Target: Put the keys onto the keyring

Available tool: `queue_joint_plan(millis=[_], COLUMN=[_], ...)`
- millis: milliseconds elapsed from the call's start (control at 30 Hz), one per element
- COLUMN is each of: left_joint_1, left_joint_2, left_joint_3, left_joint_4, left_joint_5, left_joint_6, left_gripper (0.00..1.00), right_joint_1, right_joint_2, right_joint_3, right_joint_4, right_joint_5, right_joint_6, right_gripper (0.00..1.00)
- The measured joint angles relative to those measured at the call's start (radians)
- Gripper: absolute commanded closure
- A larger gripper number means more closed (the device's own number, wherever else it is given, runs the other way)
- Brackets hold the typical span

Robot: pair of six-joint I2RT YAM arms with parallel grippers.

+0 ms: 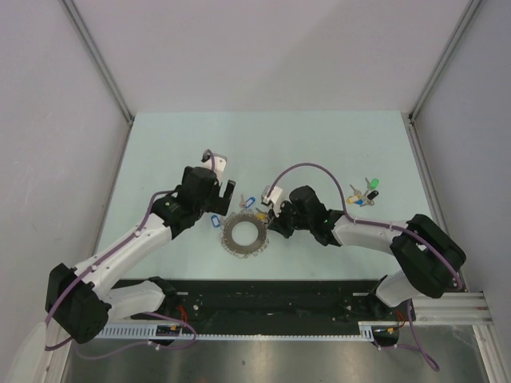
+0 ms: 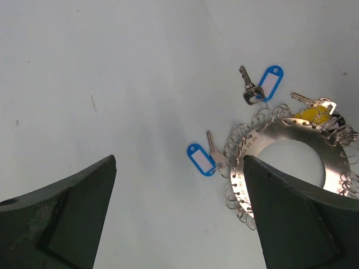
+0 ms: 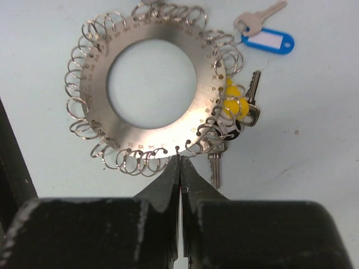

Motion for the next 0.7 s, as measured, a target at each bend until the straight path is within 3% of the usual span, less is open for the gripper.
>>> queue_joint_plan(millis=[67, 267, 300, 433, 700], left_joint_1=[0.0, 0.0, 0.0, 0.001, -0.011], left_joint_2=[-0.011, -0.058, -0.06, -0.06, -0.054], left_joint_3=[-0.004, -0.019, -0.019, -0.02, -0.02], left_joint_4=[0.007, 0.027, 0.027, 0.028, 0.027], left_joint_5=[0.021, 0.076, 0.079, 0.086, 0.109], left_joint_6=[0.006, 0.021, 0.023, 0.025, 0.023], left_gripper=[0.0, 0.0, 0.0, 0.0, 0.0], right_joint_1=[0.0, 0.0, -0.001, -0.003, -0.01], right_joint_2=[-0.027, -0.047, -0.042, -0.01, 0.008], right_joint_3=[0.0, 0.003, 0.003, 0.003, 0.003], right_joint_4=[0.0, -0.011, -0.012, -0.014, -0.012], right_joint_5=[0.0, 0.006, 0.009, 0.029, 0.12], right_joint_6=[0.0, 0.002, 0.005, 0.051, 0.269], right_gripper=[1.0, 0.8, 0.73, 0.62, 0.55])
